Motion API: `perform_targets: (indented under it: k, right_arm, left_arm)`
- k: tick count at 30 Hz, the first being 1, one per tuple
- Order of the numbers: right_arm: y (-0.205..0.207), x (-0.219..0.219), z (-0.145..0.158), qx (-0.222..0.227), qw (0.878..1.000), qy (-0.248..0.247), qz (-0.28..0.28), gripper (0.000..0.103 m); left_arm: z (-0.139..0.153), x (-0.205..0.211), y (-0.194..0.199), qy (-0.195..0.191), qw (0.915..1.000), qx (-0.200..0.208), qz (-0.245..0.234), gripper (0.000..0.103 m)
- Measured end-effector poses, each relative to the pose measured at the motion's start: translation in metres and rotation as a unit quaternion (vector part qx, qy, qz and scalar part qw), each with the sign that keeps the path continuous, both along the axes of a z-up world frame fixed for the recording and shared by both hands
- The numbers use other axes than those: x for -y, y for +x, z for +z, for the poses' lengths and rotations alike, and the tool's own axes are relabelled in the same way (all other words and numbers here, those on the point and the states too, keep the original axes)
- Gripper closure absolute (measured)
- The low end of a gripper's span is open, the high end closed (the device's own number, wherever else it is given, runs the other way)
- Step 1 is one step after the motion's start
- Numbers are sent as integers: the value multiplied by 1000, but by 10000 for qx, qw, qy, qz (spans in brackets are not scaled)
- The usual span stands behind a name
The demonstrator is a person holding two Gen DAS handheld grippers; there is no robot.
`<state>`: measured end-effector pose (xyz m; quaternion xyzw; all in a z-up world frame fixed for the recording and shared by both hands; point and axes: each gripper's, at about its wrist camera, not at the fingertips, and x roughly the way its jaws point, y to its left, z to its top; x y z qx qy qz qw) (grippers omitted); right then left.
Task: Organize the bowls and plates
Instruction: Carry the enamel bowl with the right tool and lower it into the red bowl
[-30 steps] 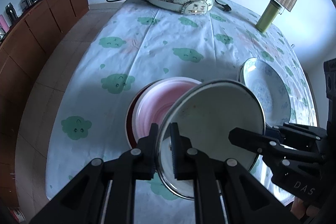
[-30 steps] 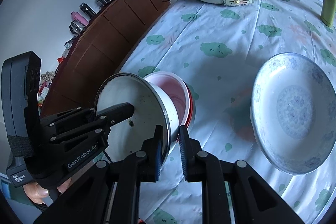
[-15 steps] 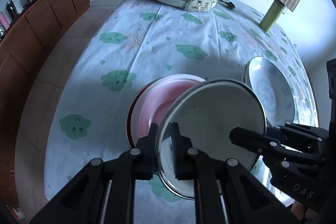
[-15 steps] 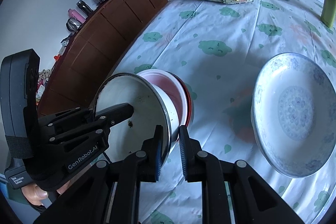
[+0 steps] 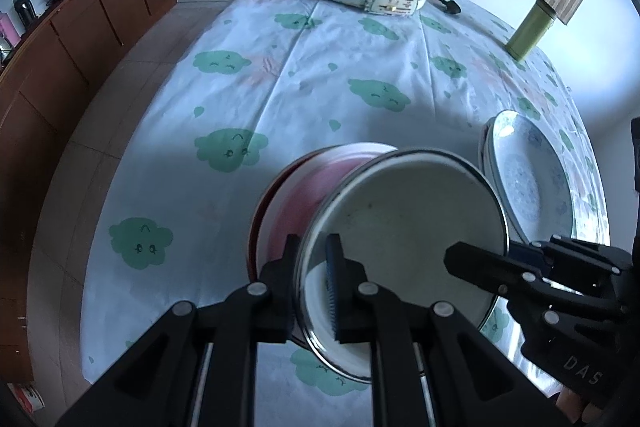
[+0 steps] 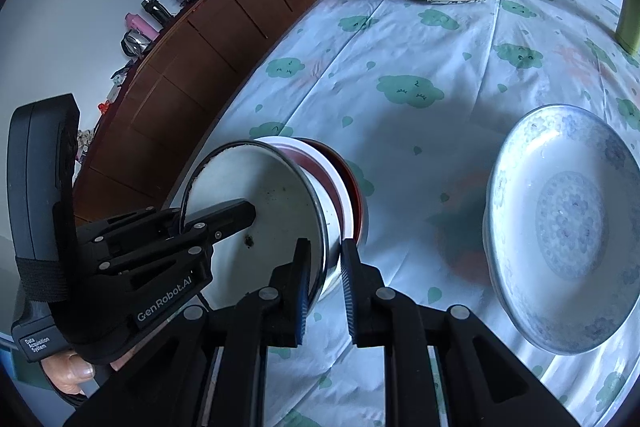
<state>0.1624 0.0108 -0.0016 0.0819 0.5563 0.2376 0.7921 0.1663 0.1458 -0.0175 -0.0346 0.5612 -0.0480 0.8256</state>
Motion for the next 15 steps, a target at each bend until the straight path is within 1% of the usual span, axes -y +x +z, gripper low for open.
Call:
perform_targets:
  k: [6, 11, 15]
  right_arm:
    - [-2, -6, 6, 321, 9993, -216, 12, 86]
    - [-2, -8, 5, 413, 9988, -268, 38, 86]
    - [-2, -8, 4, 500, 9985, -242, -6, 86]
  left_arm:
    - [-4, -1, 4, 109, 9999, -9, 61, 93]
    - [-6, -2, 5, 130, 9999, 84, 67, 93]
    - [-6, 1, 5, 224, 9995, 203, 78, 93]
